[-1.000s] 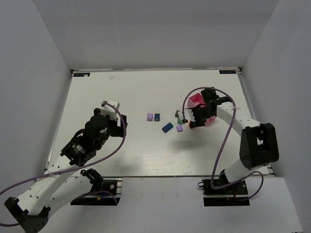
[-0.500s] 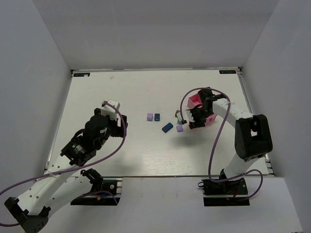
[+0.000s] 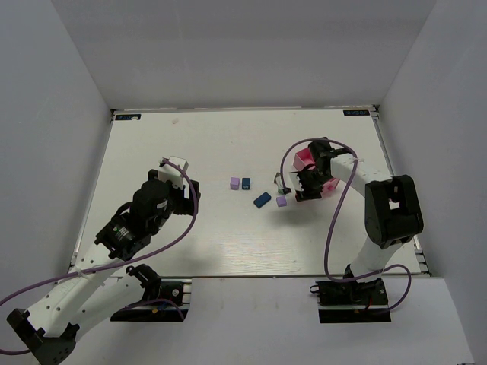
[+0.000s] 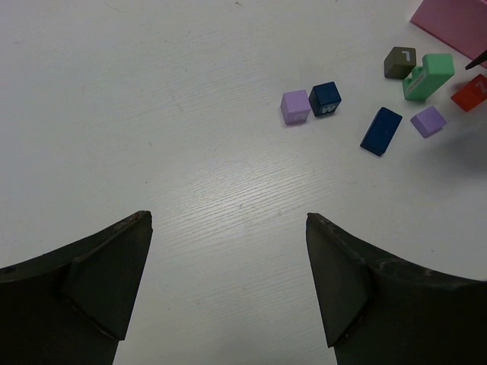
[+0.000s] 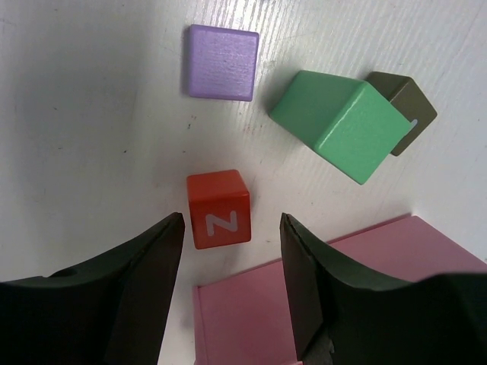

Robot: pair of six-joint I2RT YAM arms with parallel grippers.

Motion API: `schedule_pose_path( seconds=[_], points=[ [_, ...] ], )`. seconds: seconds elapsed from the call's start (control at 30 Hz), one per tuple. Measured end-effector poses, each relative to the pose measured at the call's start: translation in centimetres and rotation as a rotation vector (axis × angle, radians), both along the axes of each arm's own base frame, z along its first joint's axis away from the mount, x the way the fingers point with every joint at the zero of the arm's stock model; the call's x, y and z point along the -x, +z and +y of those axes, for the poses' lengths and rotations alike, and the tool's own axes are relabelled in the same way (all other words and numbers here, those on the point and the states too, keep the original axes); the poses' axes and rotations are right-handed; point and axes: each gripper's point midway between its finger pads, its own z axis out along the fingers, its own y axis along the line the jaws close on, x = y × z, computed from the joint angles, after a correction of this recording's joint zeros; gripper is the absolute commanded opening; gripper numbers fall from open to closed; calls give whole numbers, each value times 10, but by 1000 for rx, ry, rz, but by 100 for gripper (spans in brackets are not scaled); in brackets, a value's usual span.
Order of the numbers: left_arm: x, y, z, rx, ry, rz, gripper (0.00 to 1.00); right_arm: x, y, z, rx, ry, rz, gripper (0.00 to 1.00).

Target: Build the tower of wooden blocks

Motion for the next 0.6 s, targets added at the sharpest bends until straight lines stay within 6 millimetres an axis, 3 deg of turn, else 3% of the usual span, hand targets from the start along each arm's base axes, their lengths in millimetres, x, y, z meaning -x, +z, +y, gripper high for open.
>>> schedule_pose_path(
  seconds=[0.5, 0.6],
  points=[
    [0, 0, 0, 0, 0, 0, 92, -1, -12, -3, 26, -20, 22, 56],
    [0, 0, 0, 0, 0, 0, 92, -2, -14, -3, 27, -21, 26, 46]
  ],
)
